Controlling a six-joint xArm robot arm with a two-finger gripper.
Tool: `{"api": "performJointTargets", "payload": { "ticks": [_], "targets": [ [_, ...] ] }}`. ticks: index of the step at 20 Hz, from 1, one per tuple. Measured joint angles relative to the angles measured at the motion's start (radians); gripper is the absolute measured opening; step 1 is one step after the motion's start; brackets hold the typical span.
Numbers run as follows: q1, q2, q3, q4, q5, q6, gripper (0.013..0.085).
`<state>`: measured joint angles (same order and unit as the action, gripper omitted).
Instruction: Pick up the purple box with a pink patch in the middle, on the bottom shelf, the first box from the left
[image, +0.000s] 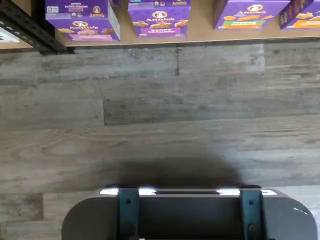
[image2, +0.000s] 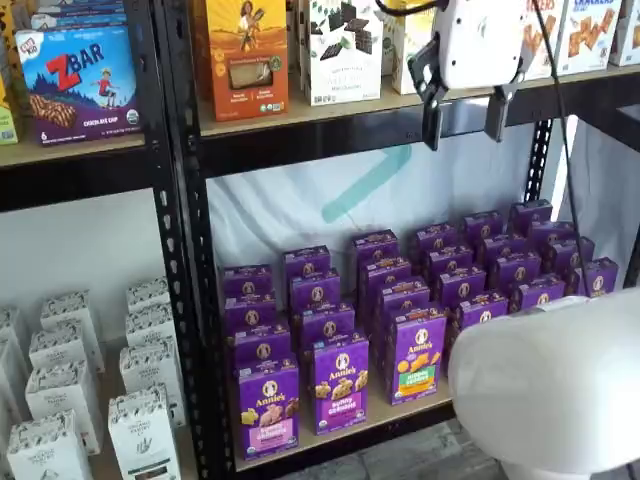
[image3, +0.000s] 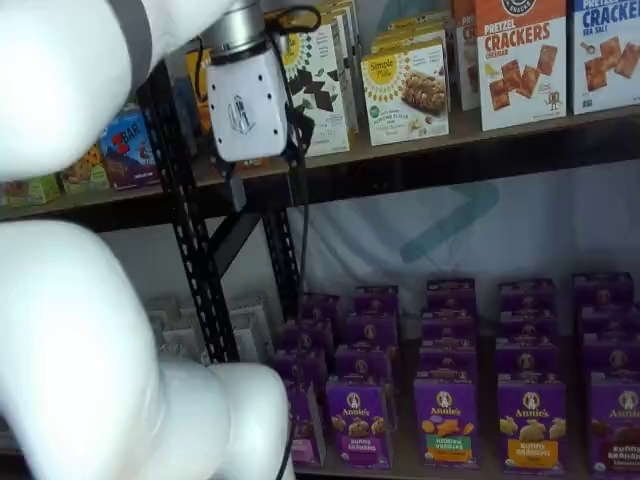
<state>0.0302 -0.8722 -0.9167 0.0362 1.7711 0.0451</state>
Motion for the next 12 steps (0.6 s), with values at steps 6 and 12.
{"api": "performJointTargets", "payload": {
  "ticks": [6, 12],
  "targets": [
    [0.0, 0.013, 0.074, 0.024, -0.088, 0.0, 0.085],
    [0.014, 0.03, 0.172, 0.013, -0.221, 0.009, 0.085]
  ]
}}
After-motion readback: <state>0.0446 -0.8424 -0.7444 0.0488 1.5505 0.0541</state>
